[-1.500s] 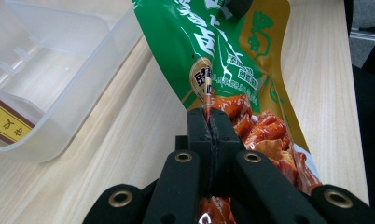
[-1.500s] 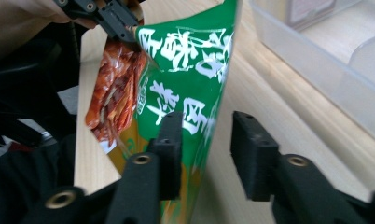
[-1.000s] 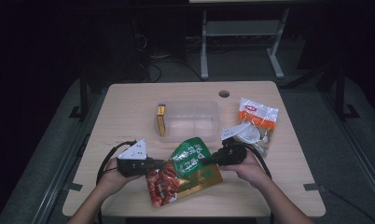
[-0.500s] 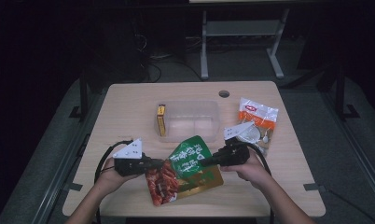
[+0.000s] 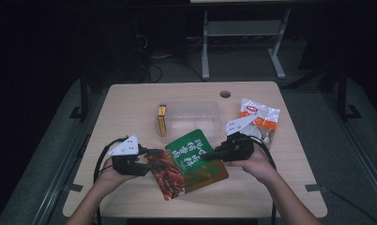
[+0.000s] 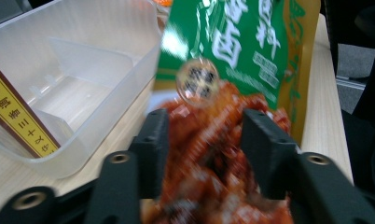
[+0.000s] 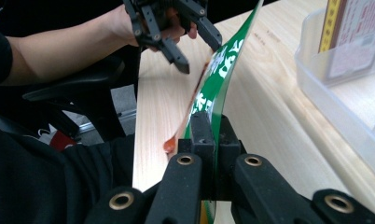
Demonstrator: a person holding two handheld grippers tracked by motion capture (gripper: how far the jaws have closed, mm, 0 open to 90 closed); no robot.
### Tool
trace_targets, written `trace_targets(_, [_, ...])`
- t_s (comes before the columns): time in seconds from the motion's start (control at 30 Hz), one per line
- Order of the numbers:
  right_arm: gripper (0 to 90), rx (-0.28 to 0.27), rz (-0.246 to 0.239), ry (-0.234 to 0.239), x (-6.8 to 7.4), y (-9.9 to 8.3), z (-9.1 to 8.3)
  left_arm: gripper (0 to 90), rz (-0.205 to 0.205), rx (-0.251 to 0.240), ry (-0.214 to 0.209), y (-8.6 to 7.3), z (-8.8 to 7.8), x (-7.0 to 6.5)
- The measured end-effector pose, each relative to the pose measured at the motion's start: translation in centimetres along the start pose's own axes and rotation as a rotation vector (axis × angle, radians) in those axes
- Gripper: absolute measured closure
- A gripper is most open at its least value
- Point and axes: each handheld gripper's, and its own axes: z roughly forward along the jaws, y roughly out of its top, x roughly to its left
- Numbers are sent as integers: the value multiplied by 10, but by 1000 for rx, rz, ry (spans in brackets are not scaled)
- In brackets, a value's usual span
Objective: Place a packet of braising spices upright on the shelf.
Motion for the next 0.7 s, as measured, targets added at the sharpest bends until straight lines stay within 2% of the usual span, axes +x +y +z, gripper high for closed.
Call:
trace_targets(0.1, [900,11,-29,-19,3,6,-5,369,-7,3,16,-1,-1,-1])
trace_targets(0.17, [900,19,-36,-38,6,9,-6,355,-12,5,10,-2,-2,-1])
trace_targets(0.23, [900,19,-49,-52,7,13,-8,330,-25,11,23,-3,-4,-2])
trace_targets(0.5, [900,2,-80,-61,12,27,-17,273,-63,16,62,-11,-19,-2])
trace_targets(0.7, [900,8,-76,-74,12,38,-21,246,-87,52,81,-21,-22,-4])
